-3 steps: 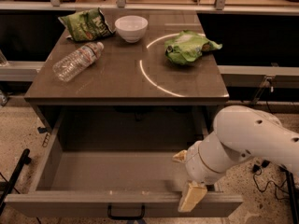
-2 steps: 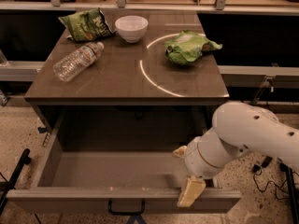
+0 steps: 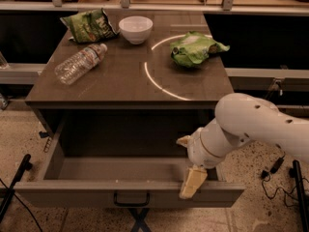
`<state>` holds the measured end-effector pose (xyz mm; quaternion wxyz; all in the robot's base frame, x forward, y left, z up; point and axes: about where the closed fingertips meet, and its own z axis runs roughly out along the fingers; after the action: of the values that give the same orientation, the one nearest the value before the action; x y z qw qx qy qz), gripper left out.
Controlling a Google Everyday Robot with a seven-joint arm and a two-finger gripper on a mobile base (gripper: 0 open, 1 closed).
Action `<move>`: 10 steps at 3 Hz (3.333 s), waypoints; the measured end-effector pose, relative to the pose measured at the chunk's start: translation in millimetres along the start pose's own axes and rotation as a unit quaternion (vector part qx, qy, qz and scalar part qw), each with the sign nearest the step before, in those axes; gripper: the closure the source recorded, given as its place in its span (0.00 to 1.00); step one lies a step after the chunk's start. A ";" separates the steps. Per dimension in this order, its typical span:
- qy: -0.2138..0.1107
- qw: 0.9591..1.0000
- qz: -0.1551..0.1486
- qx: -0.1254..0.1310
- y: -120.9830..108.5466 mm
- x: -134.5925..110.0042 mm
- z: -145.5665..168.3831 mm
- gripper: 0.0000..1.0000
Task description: Close top drawer
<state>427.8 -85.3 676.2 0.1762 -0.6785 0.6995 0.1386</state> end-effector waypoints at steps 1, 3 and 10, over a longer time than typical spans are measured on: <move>-0.008 1.000 0.001 0.010 -6.6 -1.9 -12.7 0.13; -0.016 1.000 0.003 0.012 15.9 5.7 -44.0 0.21; -0.010 0.999 -0.020 0.023 67.9 0.4 3.4 1.00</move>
Offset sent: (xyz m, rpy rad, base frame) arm -0.0036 -0.0225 0.0441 0.0333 -0.0384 -0.0214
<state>360.2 -81.4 669.9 0.2015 -0.6868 0.6871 0.1250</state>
